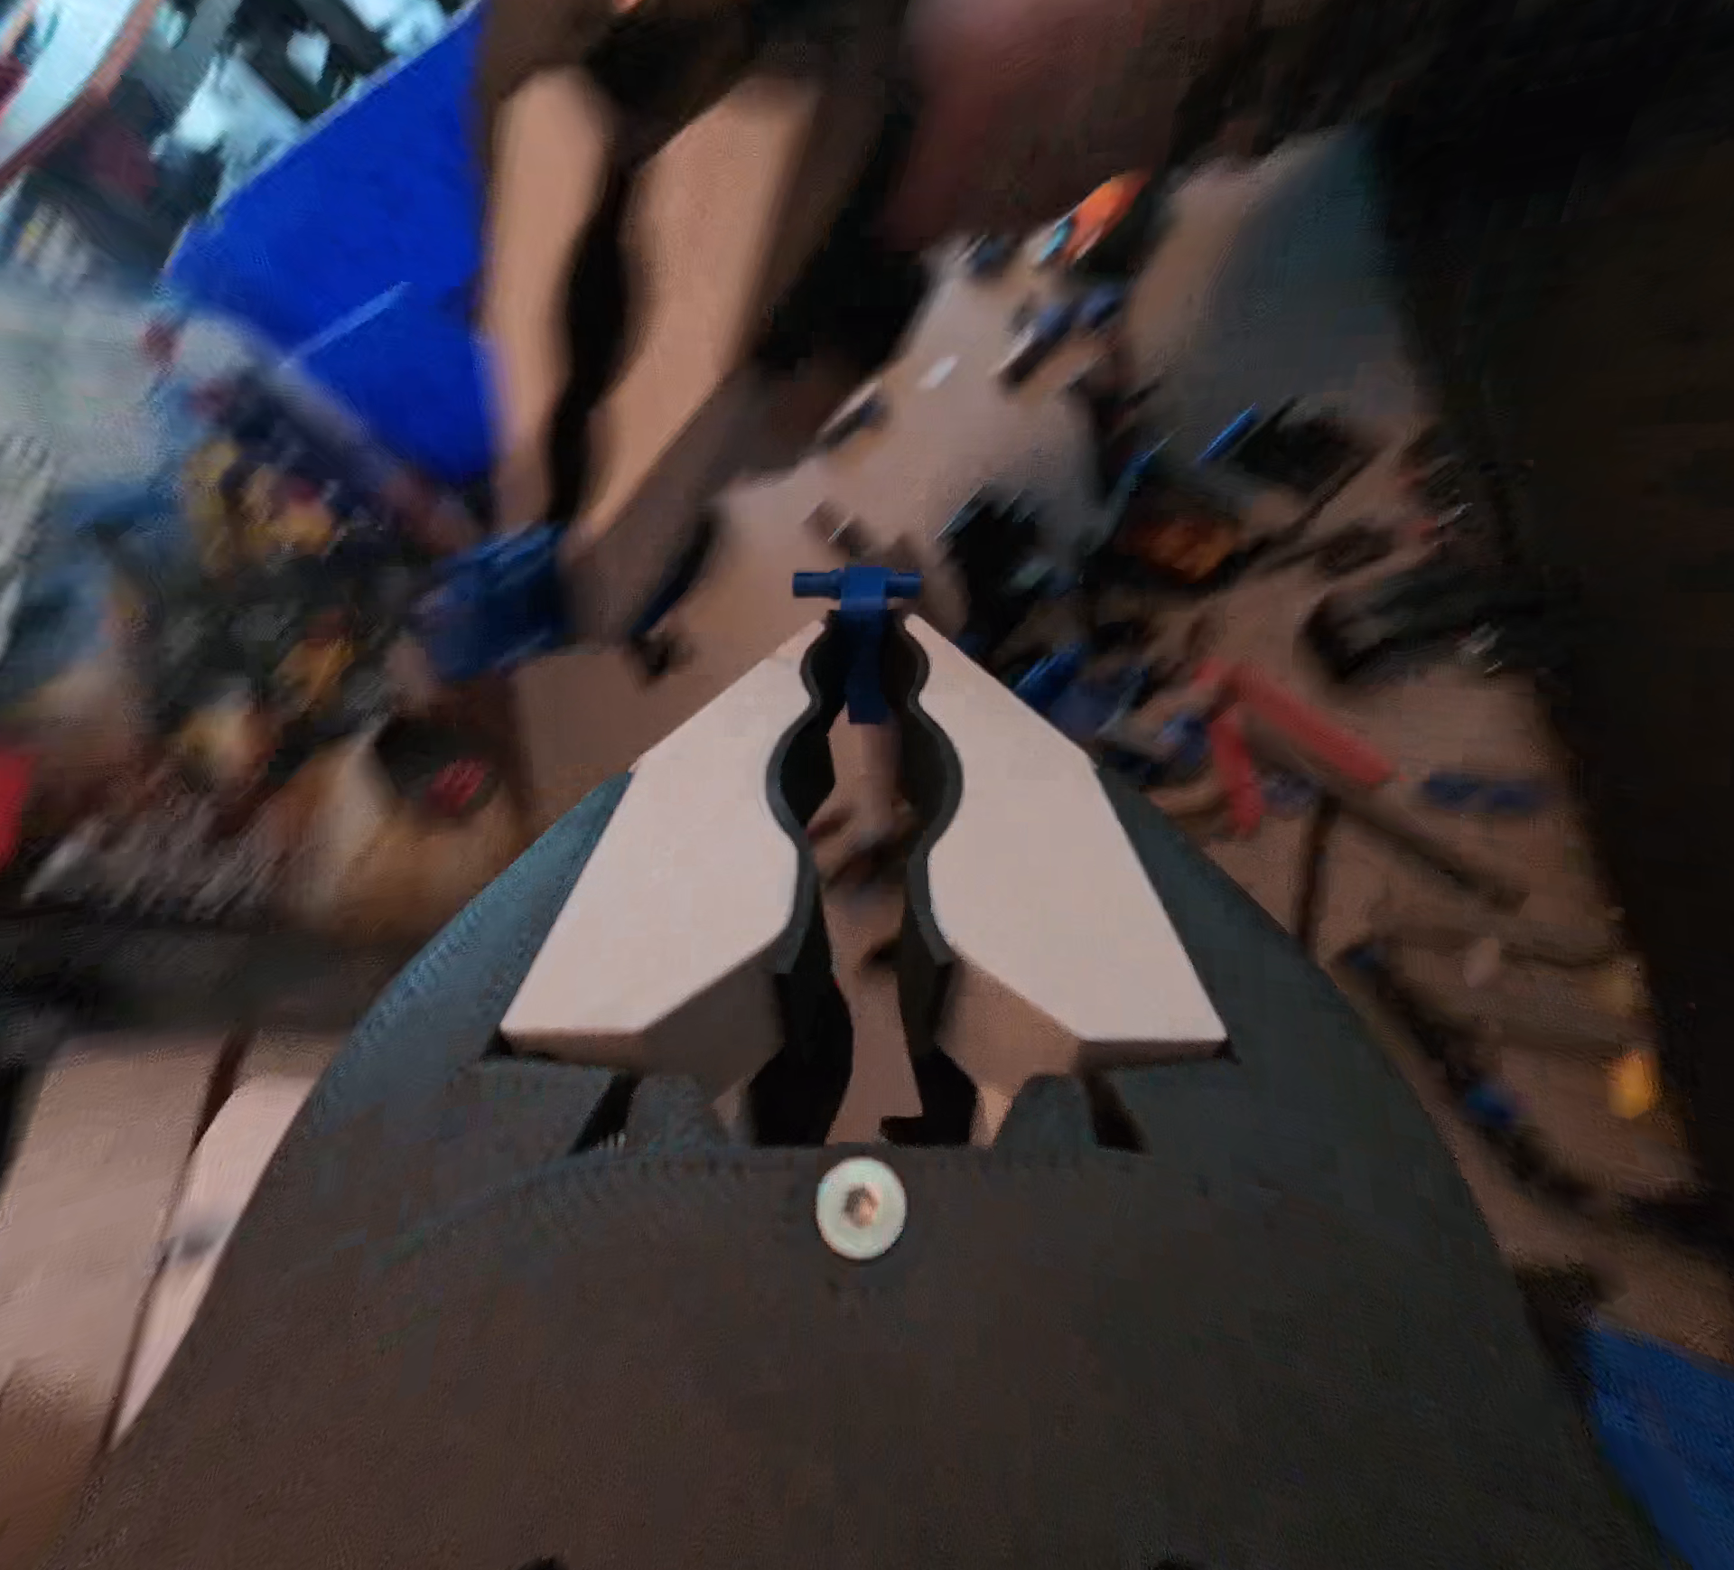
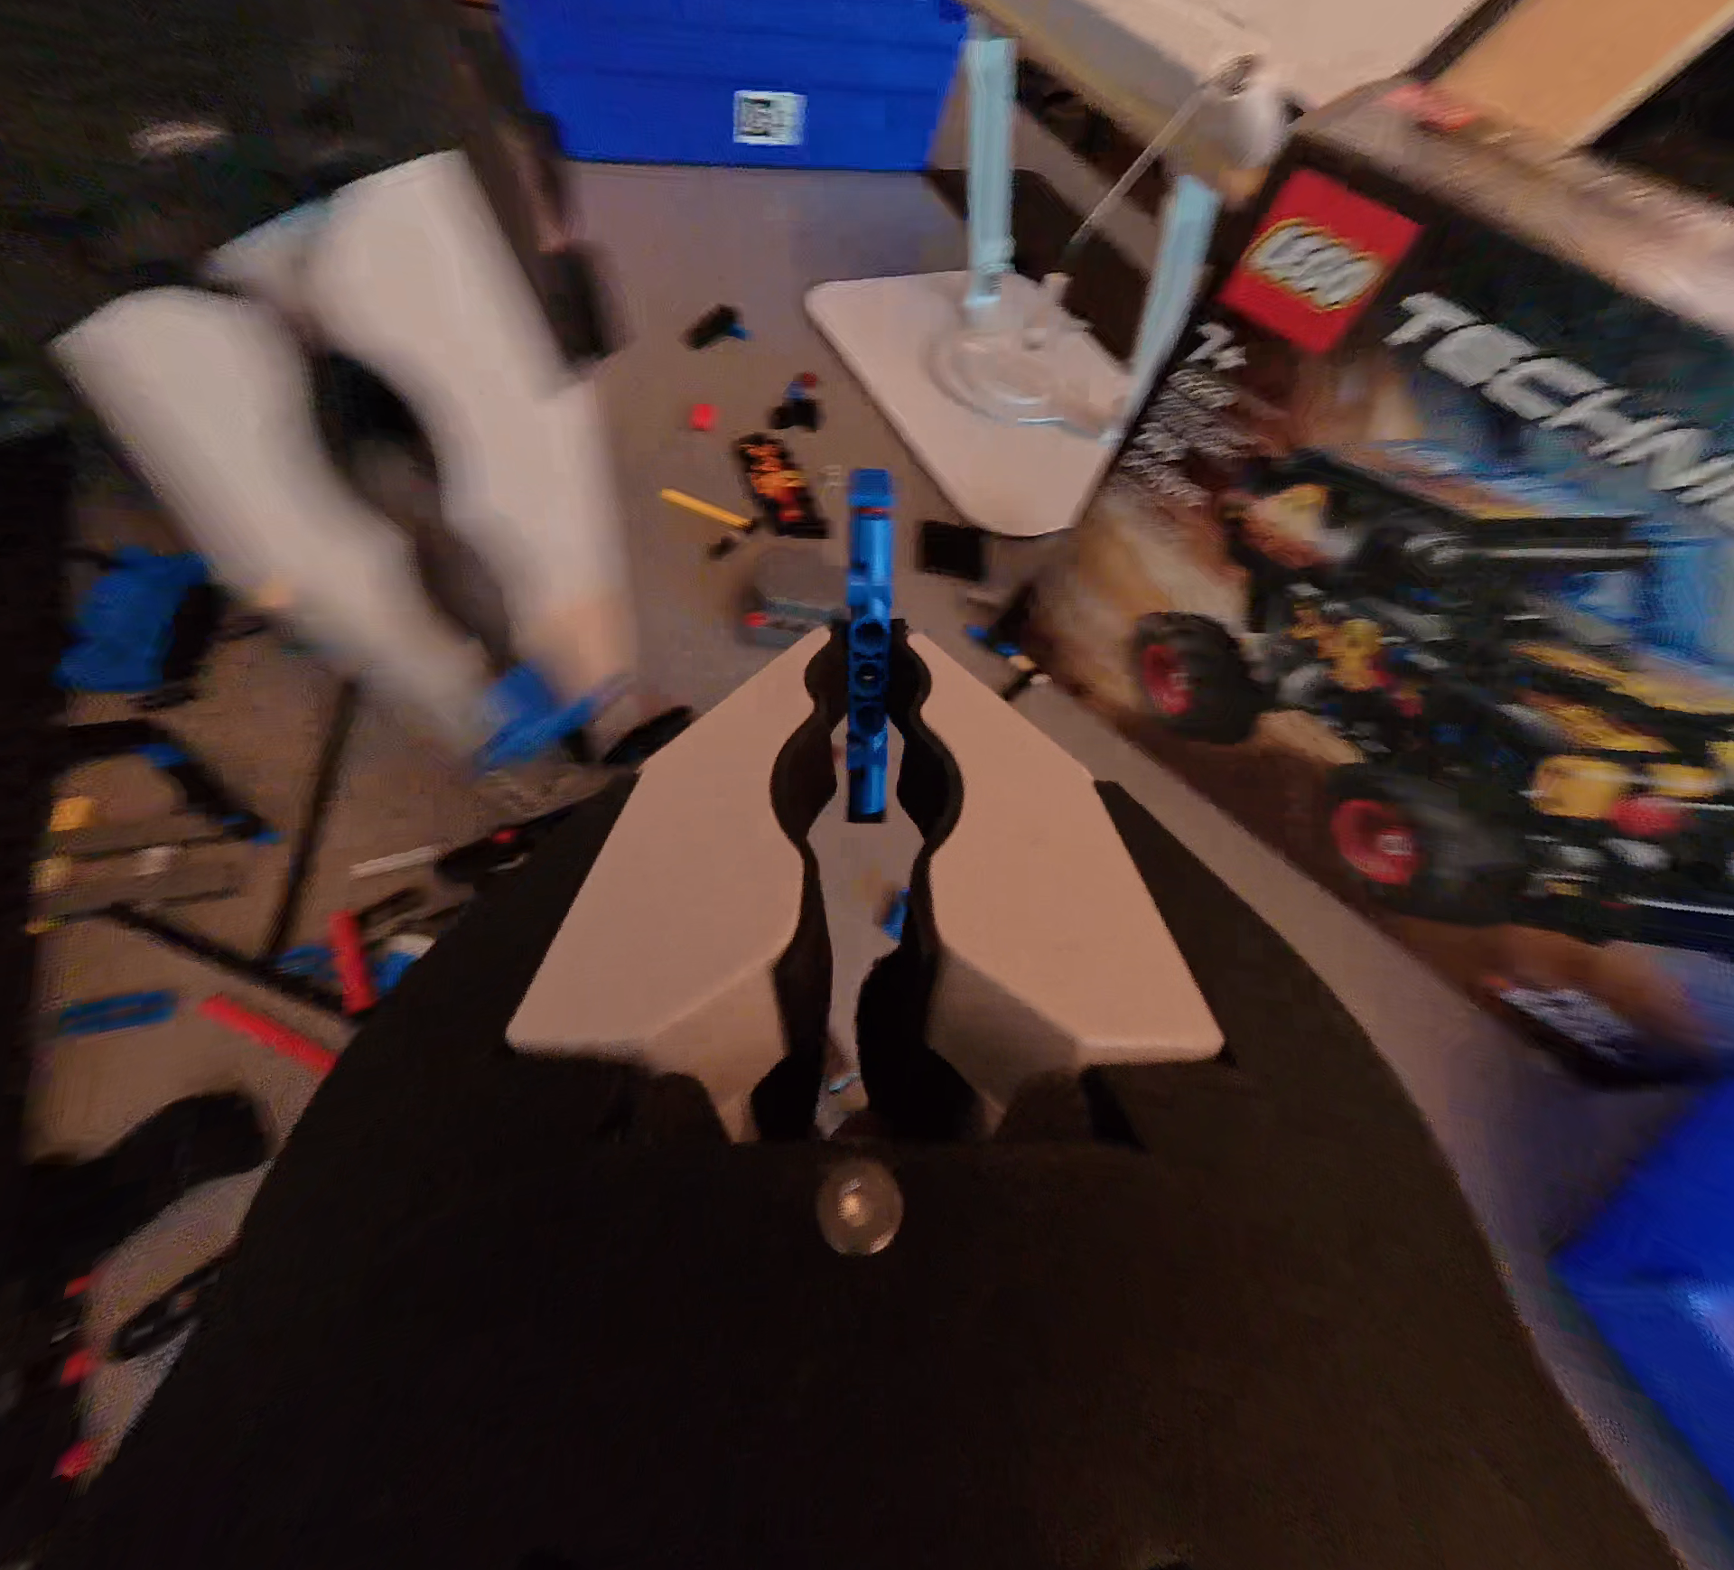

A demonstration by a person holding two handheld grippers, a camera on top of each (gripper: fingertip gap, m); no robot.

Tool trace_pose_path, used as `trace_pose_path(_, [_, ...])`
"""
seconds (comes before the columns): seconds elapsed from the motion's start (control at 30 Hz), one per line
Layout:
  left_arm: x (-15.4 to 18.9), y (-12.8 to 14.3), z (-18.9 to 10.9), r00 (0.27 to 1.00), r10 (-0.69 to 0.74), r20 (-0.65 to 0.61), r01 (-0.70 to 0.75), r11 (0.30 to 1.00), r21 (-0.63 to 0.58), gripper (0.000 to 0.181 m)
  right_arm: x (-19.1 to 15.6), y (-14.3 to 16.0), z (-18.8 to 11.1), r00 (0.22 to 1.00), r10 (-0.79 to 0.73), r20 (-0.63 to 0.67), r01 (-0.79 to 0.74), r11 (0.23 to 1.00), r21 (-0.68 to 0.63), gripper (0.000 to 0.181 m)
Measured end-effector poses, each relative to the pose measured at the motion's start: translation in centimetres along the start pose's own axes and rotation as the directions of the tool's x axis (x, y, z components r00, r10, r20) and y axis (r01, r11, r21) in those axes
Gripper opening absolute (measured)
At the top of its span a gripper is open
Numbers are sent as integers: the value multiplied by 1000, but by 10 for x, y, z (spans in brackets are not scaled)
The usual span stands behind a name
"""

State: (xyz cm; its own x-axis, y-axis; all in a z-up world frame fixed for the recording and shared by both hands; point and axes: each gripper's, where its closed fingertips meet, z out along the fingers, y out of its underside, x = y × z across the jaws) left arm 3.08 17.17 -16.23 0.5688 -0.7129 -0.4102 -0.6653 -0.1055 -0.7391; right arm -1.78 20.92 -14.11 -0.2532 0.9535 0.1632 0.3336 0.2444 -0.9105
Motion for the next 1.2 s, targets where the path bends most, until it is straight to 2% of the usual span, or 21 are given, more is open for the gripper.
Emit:
trace_pose_path(0.03, [36, -16, 20, 993, 52, -105, -52, 999, 10, 6, 15, 0, -1, 998, 20, -61, -20, 1000, -5, 5])
trace_pose_path(0.07, [54, -6, 43, 975, 189, -115, -202, 973, -115, 7, 16, -5, -3, 999, 40, -34, -39, 999, 12, 5])
trace_pose_path(0.1, [47, 10, 54, 963, 255, -83, -267, 939, -214, 7, 9, -5, -1, 1000, 0, -10, 0, 1000, -10, 5])
trace_pose_path(0.17, [12, 13, 35, 997, 72, -15, -74, 985, -153, 6, -13, 2, 5, 995, -94, 41, 96, 995, -36, 5])
trace_pose_path(0.2, [-4, 11, 19, 999, 21, 25, -18, 994, -111, 5, -15, 4, 5, 994, -93, 53, 95, 995, -34, 5])
trace_pose_path(0.27, [-10, 5, 6, 998, -65, 24, 66, 998, -6, 6, -5, -1, -3, 997, -32, 74, 31, 999, 18, 5])
trace_pose_path(0.33, [-8, 36, 11, 999, -7, 40, 13, 988, -155, 6, -5, -1, -6, 990, 1, 139, -10, 998, 59, 5])
trace_pose_path(0.43, [-8, 28, 9, 999, -35, 19, 37, 997, -65, 5, -12, 12, -3, 983, -8, 182, 7, 1000, 6, 5])
trace_pose_path(0.67, [-14, 36, 7, 995, 66, 70, -60, 995, -78, 6, -2, 30, -11, 980, 47, 195, -36, 998, -59, 5])
trace_pose_path(0.9, [-18, 34, 4, 991, 89, 98, -83, 995, -63, 6, -2, 75, 4, 984, 0, 180, 49, 963, -266, 6])
trace_pose_path(0.93, [-19, 35, 4, 991, 93, 101, -86, 994, -67, 6, -4, 83, 6, 982, -3, 188, 61, 952, -301, 7])
trace_pose_path(0.97, [-19, 36, 4, 990, 94, 101, -87, 994, -70, 6, -8, 88, 8, 979, 11, 204, 56, 945, -323, 16])
trace_pose_path(1.03, [-19, 34, 4, 989, 101, 105, -94, 994, -63, 6, -10, 85, 10, 974, 49, 221, 22, 952, -304, 33])
trace_pose_path(1.13, [-22, 29, 2, 981, 140, 137, -133, 989, -64, 6, -10, 55, 0, 965, 81, 248, -43, 987, -157, 25])
trace_pose_path(1.2, [-26, 28, 1, 961, 210, 181, -194, 975, -106, 6, -20, 22, -11, 922, 158, 353, -164, 986, -11, 20])
